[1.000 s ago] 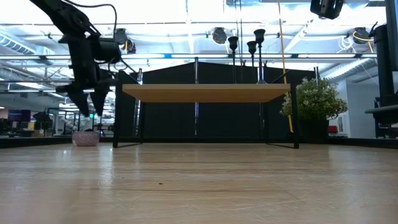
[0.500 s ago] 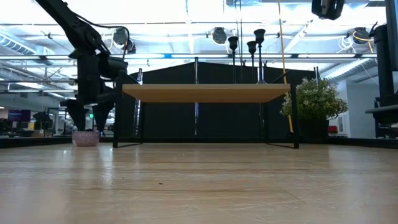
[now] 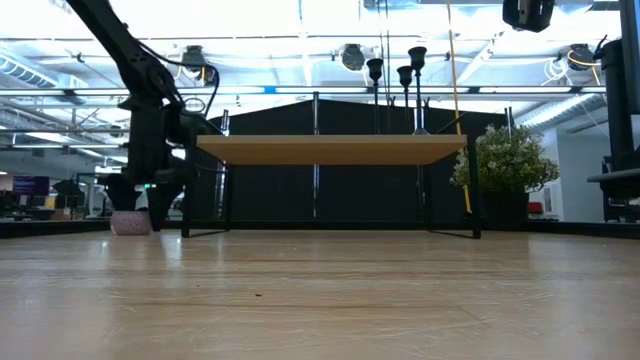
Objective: Pick & Place candle stick holders
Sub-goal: Put the pink and violet patterned scented candle on the shelf
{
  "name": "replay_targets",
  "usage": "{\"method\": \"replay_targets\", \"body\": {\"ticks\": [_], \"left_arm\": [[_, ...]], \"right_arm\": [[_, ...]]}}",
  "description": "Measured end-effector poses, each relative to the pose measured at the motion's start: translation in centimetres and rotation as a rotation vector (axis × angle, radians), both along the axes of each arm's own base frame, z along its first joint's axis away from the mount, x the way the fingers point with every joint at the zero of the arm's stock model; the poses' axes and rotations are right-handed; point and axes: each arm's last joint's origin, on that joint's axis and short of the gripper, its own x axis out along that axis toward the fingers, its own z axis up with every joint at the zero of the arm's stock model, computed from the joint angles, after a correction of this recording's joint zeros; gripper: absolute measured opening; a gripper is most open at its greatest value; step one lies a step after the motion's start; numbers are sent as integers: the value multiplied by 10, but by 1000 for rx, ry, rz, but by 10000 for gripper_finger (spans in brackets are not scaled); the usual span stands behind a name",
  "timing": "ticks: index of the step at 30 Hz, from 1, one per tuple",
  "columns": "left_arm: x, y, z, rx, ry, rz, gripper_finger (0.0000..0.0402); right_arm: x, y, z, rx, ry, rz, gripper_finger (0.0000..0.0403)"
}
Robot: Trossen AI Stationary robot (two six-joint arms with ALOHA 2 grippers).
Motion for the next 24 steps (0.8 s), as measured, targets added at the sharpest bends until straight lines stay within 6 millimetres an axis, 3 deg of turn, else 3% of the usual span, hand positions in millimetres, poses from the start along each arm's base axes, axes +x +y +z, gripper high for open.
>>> {"method": "replay_targets", "body": {"ticks": [24], "left_arm": [[-4, -7, -1, -66, 67, 10, 345]], "right_arm": [[0, 0, 0, 4, -1, -2, 0]]}}
